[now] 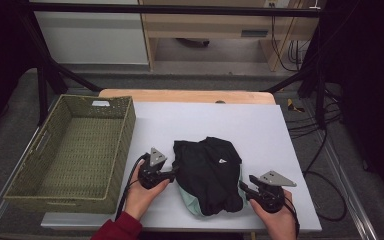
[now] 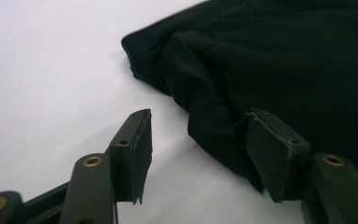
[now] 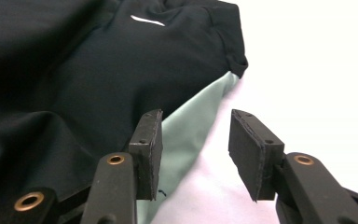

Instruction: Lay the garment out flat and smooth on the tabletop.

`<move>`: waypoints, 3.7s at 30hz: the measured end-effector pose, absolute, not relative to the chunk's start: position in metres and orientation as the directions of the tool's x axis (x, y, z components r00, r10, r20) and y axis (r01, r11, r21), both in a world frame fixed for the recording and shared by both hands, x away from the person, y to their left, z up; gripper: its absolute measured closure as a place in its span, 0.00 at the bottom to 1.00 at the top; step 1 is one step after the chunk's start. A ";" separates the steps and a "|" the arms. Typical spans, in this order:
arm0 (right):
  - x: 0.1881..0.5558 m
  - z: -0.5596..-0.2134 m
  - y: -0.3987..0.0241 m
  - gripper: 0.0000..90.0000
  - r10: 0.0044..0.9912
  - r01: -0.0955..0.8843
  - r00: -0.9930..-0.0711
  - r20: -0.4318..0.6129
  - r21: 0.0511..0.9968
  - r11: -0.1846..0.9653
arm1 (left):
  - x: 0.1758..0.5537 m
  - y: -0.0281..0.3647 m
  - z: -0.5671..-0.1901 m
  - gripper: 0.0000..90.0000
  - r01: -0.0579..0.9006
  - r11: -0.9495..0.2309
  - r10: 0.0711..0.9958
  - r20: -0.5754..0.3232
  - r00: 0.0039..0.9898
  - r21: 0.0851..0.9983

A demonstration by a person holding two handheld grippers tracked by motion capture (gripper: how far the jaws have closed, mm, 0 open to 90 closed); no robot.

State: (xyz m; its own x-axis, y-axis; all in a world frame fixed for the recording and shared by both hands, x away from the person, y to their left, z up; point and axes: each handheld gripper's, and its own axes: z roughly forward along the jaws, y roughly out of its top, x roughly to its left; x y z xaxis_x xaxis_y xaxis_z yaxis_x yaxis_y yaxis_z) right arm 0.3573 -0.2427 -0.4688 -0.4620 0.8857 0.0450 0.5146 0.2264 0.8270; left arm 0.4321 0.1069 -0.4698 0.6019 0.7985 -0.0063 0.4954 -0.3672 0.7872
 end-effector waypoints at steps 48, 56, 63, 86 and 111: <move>0.369 -0.473 -0.255 0.51 0.916 0.551 -0.395 0.064 0.815 0.180 | 0.370 0.136 -0.468 0.69 0.473 -0.288 0.791 -0.072 0.608 0.832; 0.381 -0.469 -0.250 0.53 0.916 0.533 -0.398 0.056 0.826 0.181 | 0.369 0.136 -0.470 0.66 0.476 -0.295 0.791 -0.067 0.608 0.829; 0.428 -0.450 -0.234 0.53 0.895 0.509 -0.445 0.025 0.829 0.230 | 0.370 0.136 -0.470 0.64 0.475 -0.296 0.793 -0.064 0.606 0.829; 0.456 -0.461 -0.212 0.96 0.870 0.570 -0.492 0.037 0.769 0.290 | 0.370 0.139 -0.470 0.60 0.476 -0.298 0.793 -0.063 0.606 0.827; 0.401 -0.449 -0.299 0.96 0.958 0.520 -0.283 0.054 0.847 0.106 | 0.372 0.141 -0.470 0.58 0.477 -0.296 0.799 -0.059 0.598 0.828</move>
State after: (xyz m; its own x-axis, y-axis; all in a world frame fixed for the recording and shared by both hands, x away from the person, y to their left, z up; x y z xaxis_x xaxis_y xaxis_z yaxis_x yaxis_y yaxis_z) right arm 0.4011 -0.2987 -0.4487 -0.2831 0.9576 0.0541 0.5203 0.1060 0.8474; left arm 0.3719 0.1408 -0.4703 0.5984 0.7990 -0.0592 0.4769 -0.2959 0.8277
